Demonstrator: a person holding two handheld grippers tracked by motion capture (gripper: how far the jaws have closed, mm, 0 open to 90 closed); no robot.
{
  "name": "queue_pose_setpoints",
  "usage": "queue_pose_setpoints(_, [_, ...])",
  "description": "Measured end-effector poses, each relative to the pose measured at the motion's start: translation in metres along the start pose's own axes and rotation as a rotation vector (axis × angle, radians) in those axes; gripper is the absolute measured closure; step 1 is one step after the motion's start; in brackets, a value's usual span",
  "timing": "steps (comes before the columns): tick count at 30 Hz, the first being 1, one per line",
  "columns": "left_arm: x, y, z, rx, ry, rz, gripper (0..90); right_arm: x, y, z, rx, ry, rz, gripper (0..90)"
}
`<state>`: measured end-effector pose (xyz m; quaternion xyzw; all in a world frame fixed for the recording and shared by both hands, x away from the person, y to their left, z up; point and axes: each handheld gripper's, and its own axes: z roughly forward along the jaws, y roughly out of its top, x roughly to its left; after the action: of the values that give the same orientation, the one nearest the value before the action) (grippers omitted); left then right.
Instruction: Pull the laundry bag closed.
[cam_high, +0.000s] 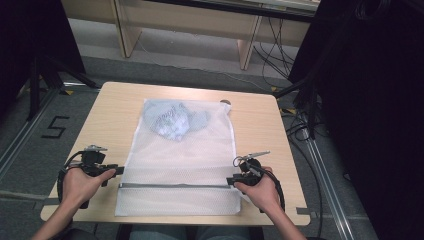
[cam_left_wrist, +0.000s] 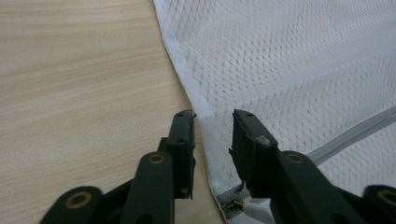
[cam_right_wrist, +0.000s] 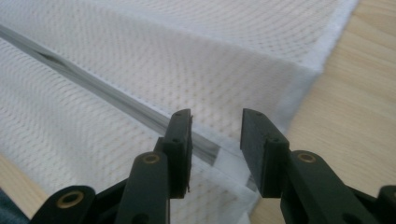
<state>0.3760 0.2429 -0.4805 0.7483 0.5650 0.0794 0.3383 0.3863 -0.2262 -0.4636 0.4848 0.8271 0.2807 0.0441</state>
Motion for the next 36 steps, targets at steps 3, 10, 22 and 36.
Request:
queue_pose_setpoints(3, [-0.003, -0.001, 0.005, 0.034, 0.024, -0.031, 74.7, 0.010, 0.001, 0.002, 0.005, 0.039, 0.008, 65.0])
queue_pose_setpoints(10, [0.000, -0.001, 0.007, 0.127, 0.030, -0.022, 86.7, 0.037, 0.008, 0.007, -0.038, 0.106, -0.075, 71.0])
queue_pose_setpoints(22, [-0.001, -0.001, 0.012, 0.158, 0.034, -0.043, 89.2, 0.080, 0.021, 0.019, 0.009, 0.183, -0.110, 77.7])
queue_pose_setpoints(36, [-0.007, -0.001, 0.016, 0.204, 0.012, -0.019, 89.4, 0.123, 0.044, 0.042, 0.022, 0.233, -0.155, 78.4])
